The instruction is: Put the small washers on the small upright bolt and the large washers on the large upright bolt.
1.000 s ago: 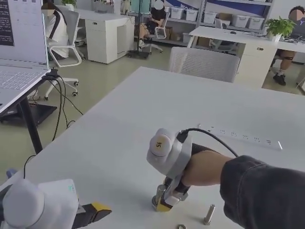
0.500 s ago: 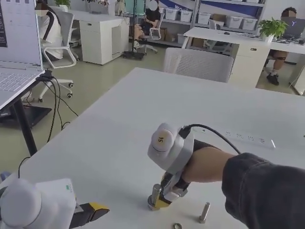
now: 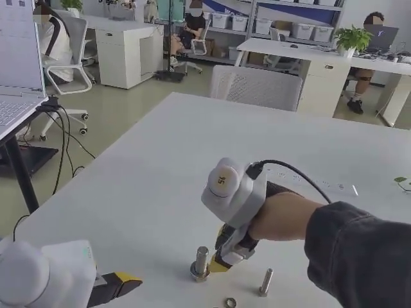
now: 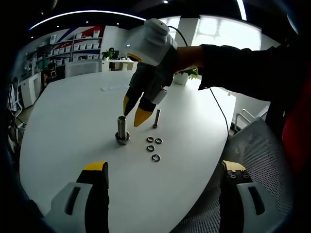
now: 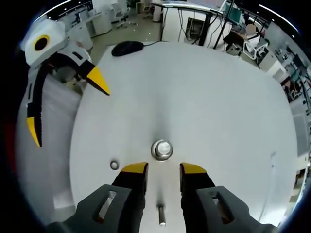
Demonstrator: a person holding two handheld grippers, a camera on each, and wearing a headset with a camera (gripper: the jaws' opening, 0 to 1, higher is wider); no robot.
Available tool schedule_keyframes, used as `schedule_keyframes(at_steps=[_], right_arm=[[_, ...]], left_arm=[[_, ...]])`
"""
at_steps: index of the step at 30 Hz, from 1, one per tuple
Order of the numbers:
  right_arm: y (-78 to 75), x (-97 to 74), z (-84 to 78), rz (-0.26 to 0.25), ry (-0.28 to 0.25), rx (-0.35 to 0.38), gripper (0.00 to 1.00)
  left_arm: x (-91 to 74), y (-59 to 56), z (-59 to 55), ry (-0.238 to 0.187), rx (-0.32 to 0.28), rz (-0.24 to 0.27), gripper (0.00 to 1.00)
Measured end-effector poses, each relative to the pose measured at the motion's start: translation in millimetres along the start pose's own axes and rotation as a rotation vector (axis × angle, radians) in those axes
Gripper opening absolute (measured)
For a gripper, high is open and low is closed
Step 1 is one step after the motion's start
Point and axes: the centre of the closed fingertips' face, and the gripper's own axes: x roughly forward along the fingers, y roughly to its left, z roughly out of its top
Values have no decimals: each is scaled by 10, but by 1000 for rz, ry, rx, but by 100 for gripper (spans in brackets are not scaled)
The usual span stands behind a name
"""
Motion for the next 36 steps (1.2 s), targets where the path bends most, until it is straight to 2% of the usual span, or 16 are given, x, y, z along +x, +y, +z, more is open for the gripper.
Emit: schedule_keyframes(at_steps=[10,25,36], right_arm=[[81,-99,-99,-17,-5,1,28],[439,-127,-182,6,-8,-19,27],[779,5,-212,59,13,-60,26]], left_arm=[[3,-9,9,0,6,-5,95],[10,-54,50,-5,19,-14,95],[3,-86,74,-7,30,-17,95]])
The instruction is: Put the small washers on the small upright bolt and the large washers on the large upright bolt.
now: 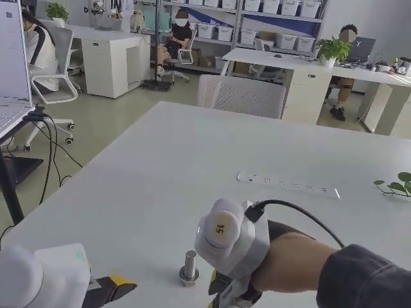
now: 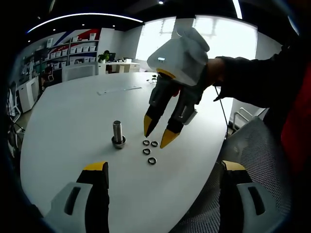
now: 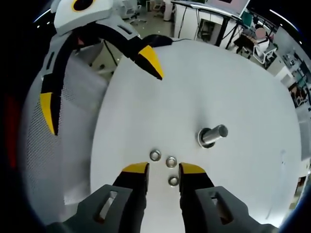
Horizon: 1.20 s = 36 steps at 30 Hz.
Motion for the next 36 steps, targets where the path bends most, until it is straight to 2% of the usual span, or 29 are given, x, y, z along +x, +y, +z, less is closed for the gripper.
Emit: schedule_keyframes(at_steps=[8,15,24,36], right_arm=[[128,145,28,32,15,-23,25],[158,254,6,54,24,-22,23],[142,373,-55,65,42,-16,22],[118,408,-77,65,58,-23,20]], left_arm=[[-14,-10,18,-6,4,4,95],[-29,-11,23,-10,1,8,95],[-35,-10,21,-12,-2,12,95],[-32,-2,7,-14,-9,12,95]])
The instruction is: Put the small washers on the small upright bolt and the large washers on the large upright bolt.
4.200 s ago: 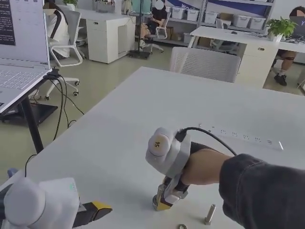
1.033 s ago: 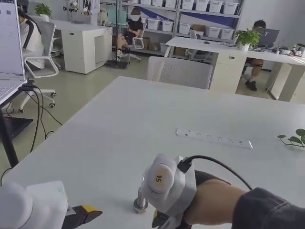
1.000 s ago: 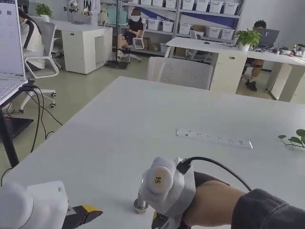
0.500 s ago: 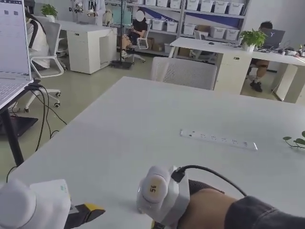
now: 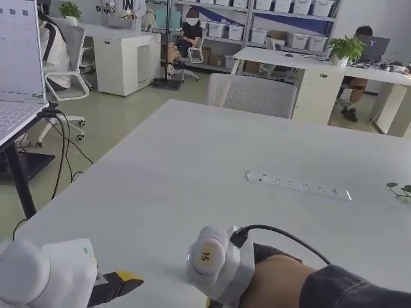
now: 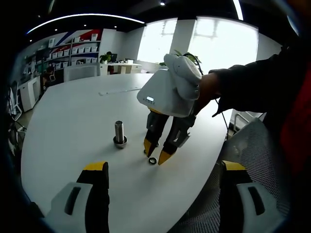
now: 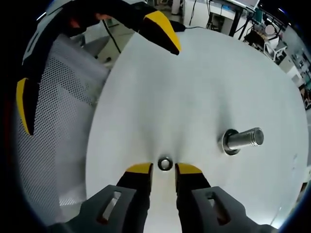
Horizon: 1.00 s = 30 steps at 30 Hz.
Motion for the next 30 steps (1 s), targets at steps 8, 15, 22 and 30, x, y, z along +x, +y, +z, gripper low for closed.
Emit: schedule_keyframes(at_steps=[8,15,22,30], right_arm=[[-14,3,-7,-7,6,-11,17],[-12,4,1,-16,13,-29,15],[-15,-1,-2,-25,14,-35,14],[-26,-1,7,-21,6,-25,13]], left_arm=[[5,8,-2,-1,-3,1,95],[2,9,-7,0,-4,-1,95],[-1,-1,-5,1,-4,-2,95],[-5,-3,-8,1,-3,-3,94]])
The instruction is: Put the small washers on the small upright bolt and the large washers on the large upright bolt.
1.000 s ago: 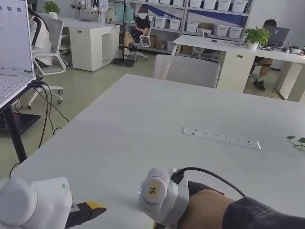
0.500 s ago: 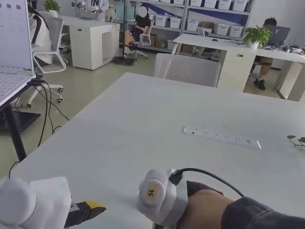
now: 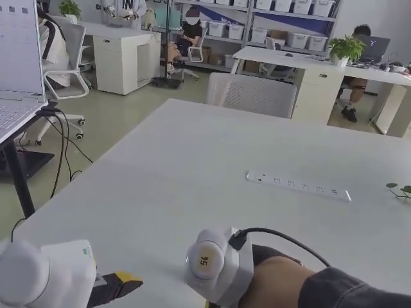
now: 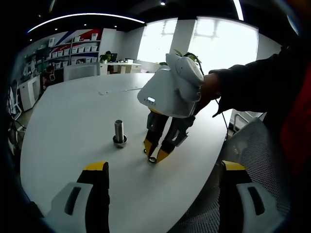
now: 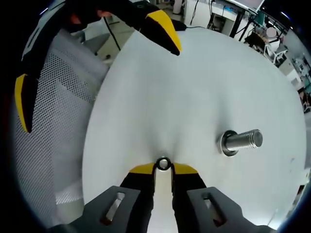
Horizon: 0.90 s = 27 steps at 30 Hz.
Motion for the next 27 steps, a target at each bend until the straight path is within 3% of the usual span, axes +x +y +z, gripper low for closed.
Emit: schedule_keyframes(at_steps=[14,27], right_arm=[[-6,-18,-16,-7,4,0,13],[19,-208,-6,-24,-9,-1,13]], left_arm=[[-2,-2,-2,0,1,-2,94],[7,-5,9,0,9,-6,94]])
